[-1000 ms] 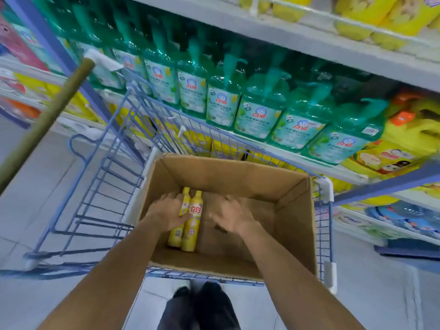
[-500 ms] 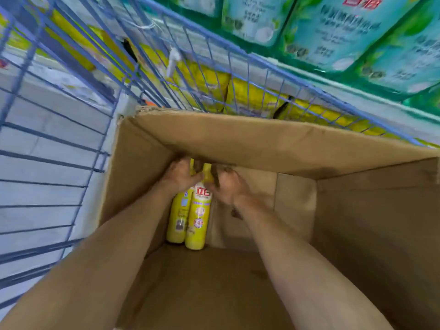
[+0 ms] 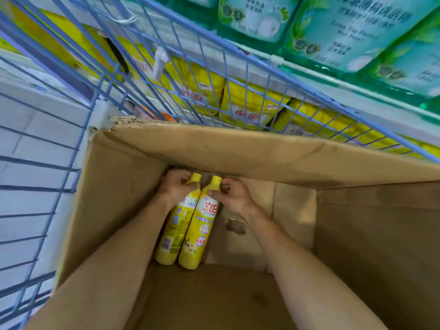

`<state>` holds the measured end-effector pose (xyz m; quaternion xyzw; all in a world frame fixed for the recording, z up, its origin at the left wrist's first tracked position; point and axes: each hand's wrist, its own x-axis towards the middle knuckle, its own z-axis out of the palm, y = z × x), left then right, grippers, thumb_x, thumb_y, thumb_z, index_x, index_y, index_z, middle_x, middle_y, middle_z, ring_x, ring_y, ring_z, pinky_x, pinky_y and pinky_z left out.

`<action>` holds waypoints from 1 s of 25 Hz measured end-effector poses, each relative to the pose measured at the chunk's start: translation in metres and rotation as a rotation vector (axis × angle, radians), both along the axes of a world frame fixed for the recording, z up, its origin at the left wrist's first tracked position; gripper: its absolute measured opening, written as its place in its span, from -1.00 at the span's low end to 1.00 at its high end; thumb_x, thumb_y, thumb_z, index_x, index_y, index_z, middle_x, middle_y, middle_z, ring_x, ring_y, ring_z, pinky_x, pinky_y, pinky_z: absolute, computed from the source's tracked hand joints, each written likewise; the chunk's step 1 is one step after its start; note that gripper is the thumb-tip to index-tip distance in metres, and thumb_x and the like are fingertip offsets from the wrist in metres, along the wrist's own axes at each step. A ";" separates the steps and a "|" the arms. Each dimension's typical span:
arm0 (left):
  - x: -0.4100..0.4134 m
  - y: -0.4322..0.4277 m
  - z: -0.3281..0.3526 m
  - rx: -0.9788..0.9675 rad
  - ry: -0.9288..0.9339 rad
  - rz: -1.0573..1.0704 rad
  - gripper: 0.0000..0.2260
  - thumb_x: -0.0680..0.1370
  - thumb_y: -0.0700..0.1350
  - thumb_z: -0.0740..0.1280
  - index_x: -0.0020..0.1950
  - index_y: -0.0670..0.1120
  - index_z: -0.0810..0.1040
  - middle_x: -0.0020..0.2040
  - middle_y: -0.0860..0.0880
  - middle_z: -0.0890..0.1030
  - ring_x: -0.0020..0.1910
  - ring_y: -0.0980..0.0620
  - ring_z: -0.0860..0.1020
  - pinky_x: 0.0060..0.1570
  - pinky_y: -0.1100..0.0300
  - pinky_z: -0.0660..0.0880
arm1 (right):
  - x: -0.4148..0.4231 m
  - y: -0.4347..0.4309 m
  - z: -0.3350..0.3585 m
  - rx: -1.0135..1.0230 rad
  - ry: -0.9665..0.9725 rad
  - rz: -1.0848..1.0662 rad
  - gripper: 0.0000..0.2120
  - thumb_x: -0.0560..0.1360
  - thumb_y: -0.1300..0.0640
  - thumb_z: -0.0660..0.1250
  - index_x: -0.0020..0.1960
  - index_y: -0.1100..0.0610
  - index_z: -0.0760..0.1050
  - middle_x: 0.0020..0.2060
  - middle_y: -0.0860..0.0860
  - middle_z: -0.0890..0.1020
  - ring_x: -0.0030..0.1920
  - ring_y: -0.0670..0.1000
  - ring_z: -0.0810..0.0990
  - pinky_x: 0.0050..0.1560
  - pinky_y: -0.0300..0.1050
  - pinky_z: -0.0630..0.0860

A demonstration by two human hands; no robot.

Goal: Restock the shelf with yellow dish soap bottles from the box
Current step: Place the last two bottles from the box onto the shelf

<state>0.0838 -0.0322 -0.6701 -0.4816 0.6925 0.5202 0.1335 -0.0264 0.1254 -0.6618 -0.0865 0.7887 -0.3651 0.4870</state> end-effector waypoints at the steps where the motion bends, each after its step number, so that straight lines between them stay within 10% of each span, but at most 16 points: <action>1: 0.001 0.001 -0.006 0.018 0.006 -0.012 -0.64 0.27 0.07 0.54 -0.07 -0.14 0.68 -0.11 -0.11 0.71 -0.14 -0.02 0.63 0.04 -0.08 0.61 | 0.000 0.005 -0.003 -0.014 -0.040 -0.027 -0.67 0.45 0.20 0.56 0.14 0.29 0.59 -0.01 0.07 0.66 -0.03 -0.02 0.60 -0.09 -0.27 0.55; 9: 0.010 0.033 0.045 0.081 0.146 0.111 -0.80 0.49 -0.28 0.49 0.05 -0.14 0.56 -0.14 -0.05 0.58 -0.15 0.05 0.52 -0.15 0.28 0.47 | 0.027 0.034 0.018 -0.129 -0.091 -0.169 -0.59 0.31 0.15 0.65 0.05 0.23 0.57 -0.05 0.13 0.70 -0.05 0.05 0.67 0.09 0.15 0.62; 13: 0.023 0.040 0.107 0.072 0.293 0.119 -0.71 0.37 -0.15 0.56 0.04 -0.12 0.60 -0.06 -0.16 0.62 -0.04 0.00 0.54 -0.02 0.11 0.50 | 0.027 0.049 0.082 -0.210 -0.031 -0.084 -0.66 0.30 0.18 0.64 -0.01 0.24 0.63 -0.03 0.24 0.72 -0.08 0.01 0.65 0.04 0.24 0.64; 17: 0.018 0.052 0.197 0.071 0.445 0.037 -0.66 0.35 0.00 0.53 0.03 -0.15 0.65 -0.05 -0.14 0.68 -0.01 0.02 0.58 0.08 0.03 0.54 | 0.013 0.068 0.191 -0.276 0.104 -0.005 -0.76 0.34 0.27 0.63 -0.20 0.06 0.59 -0.32 -0.14 0.67 -0.28 -0.26 0.53 -0.24 -0.21 0.53; 22: -0.024 0.064 0.363 0.065 0.630 -0.085 -0.54 0.38 -0.02 0.54 0.19 -0.20 0.60 0.08 -0.19 0.65 0.03 -0.01 0.62 0.08 0.05 0.57 | -0.017 0.098 0.363 -0.400 0.350 -0.021 -0.72 0.34 0.12 0.64 -0.04 0.20 0.64 -0.13 0.11 0.74 -0.12 -0.08 0.62 -0.01 0.14 0.64; 25: -0.065 0.072 0.473 -0.003 0.798 -0.237 -0.76 0.49 -0.21 0.50 0.12 -0.18 0.58 -0.03 -0.08 0.65 -0.08 0.19 0.61 -0.05 0.28 0.54 | -0.037 0.117 0.475 -0.468 0.481 -0.070 -0.75 0.37 0.34 0.58 -0.05 0.09 0.64 -0.22 -0.16 0.75 -0.18 -0.27 0.66 -0.09 -0.29 0.59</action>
